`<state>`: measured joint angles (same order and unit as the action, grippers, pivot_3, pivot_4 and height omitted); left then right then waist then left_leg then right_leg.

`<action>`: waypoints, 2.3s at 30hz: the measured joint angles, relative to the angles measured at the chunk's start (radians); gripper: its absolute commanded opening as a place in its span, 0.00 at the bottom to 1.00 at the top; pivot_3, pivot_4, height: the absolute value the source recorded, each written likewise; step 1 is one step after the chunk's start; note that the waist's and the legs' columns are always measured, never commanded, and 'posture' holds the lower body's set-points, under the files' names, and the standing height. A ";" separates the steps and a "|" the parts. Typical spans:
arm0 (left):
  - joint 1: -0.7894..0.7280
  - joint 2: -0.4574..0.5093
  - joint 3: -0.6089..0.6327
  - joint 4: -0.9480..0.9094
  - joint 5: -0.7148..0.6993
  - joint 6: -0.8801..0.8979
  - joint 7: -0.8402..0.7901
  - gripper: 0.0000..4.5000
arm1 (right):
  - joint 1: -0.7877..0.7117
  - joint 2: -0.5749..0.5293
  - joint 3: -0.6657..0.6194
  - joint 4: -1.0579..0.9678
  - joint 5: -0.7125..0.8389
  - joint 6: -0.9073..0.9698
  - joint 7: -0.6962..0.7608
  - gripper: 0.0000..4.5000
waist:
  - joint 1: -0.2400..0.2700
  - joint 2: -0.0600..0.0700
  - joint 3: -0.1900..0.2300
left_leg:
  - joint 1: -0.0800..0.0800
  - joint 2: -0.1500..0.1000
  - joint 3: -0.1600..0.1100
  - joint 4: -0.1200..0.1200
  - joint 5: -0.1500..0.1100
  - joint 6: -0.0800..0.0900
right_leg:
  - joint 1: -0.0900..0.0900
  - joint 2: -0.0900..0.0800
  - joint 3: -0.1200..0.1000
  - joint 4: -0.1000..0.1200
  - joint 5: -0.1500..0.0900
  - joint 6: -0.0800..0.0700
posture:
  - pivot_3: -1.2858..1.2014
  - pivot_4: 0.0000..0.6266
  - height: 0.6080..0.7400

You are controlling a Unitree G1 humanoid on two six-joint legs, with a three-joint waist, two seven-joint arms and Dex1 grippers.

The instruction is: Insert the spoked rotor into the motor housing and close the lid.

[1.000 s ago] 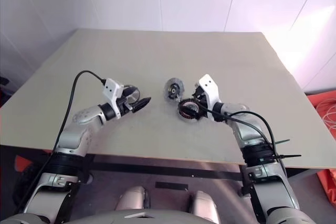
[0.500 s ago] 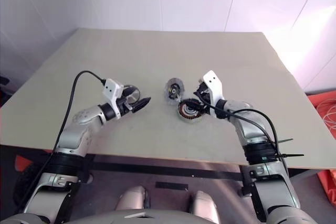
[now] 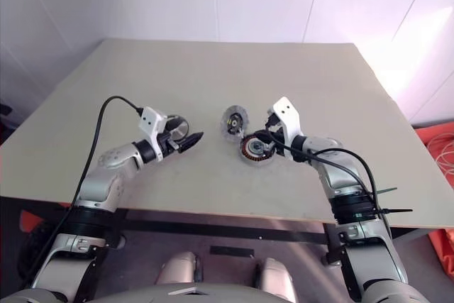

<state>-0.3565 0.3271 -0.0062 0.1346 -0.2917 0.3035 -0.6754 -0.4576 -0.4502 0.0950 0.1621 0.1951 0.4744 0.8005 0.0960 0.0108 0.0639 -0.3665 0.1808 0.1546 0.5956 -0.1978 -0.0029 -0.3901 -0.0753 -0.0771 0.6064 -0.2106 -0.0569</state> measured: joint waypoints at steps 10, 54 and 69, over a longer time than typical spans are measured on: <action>-0.002 -0.001 0.000 0.009 0.003 -0.004 0.000 1.00 | -0.019 0.010 0.012 0.073 -0.036 -0.040 -0.020 0.01 | 0.000 0.000 0.000 | 0.000 0.000 0.000 0.000 0.000 0.000 | 0.000 0.000 0.000 0.000 0.000 0.000 | 0.52 0.00 1.00; -0.023 0.002 0.001 0.033 0.006 -0.035 0.000 1.00 | 0.004 0.014 0.013 0.100 -0.039 -0.108 -0.022 0.01 | 0.000 0.000 0.000 | 0.000 0.000 0.000 0.000 0.000 0.000 | 0.000 0.000 0.000 0.000 0.000 -0.001 | 0.52 0.00 1.00; -0.023 0.005 0.001 0.033 0.007 -0.037 0.001 1.00 | 0.027 0.005 0.013 0.040 -0.037 -0.086 -0.017 0.01 | 0.000 0.000 0.000 | 0.000 0.000 0.000 0.000 0.000 0.000 | 0.000 0.000 0.000 0.000 0.000 -0.001 | 0.52 0.00 1.00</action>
<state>-0.3791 0.3323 -0.0052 0.1680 -0.2851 0.2662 -0.6749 -0.4304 -0.4456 0.1078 0.2018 0.1584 0.3887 0.7831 0.0960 0.0108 0.0639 -0.3665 0.1808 0.1546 0.5956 -0.1978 -0.0028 -0.3901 -0.0753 -0.0771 0.6065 -0.2102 -0.0575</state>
